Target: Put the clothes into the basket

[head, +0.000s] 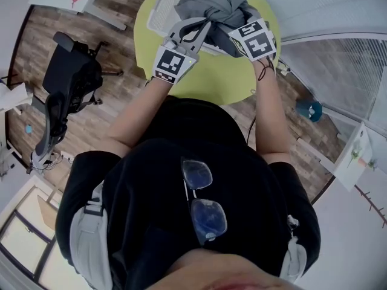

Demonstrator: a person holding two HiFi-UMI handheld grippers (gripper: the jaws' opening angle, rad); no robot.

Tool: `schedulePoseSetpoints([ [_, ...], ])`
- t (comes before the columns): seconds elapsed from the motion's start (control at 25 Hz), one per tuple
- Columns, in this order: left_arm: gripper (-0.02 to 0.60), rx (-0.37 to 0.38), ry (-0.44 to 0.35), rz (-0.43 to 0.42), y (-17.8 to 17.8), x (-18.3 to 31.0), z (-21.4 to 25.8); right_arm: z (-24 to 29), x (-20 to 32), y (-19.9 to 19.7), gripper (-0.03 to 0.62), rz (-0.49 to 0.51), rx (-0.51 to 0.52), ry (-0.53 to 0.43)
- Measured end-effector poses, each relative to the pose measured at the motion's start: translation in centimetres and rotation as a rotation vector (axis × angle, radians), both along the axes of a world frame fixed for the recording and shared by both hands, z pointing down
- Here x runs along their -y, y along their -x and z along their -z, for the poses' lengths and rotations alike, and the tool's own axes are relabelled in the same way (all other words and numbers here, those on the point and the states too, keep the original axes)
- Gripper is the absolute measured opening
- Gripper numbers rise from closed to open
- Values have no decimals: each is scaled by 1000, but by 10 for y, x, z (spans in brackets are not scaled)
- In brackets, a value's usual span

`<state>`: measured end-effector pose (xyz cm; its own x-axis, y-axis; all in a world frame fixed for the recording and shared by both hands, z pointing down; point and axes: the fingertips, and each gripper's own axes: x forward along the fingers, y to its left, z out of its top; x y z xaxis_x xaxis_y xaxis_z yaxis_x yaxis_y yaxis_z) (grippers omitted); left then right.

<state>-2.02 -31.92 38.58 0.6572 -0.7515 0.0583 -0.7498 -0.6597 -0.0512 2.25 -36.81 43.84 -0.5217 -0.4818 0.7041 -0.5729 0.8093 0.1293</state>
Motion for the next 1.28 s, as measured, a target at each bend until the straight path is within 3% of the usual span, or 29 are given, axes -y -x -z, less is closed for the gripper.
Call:
schedulePoseSetpoints([
  [0.6,9,-3,73,70,75,29,-38,-58,21,84,319,138,-51,61],
  [1.28,10,12,138,33,88,57,-74,-143,28,99,319,192,-106,197],
])
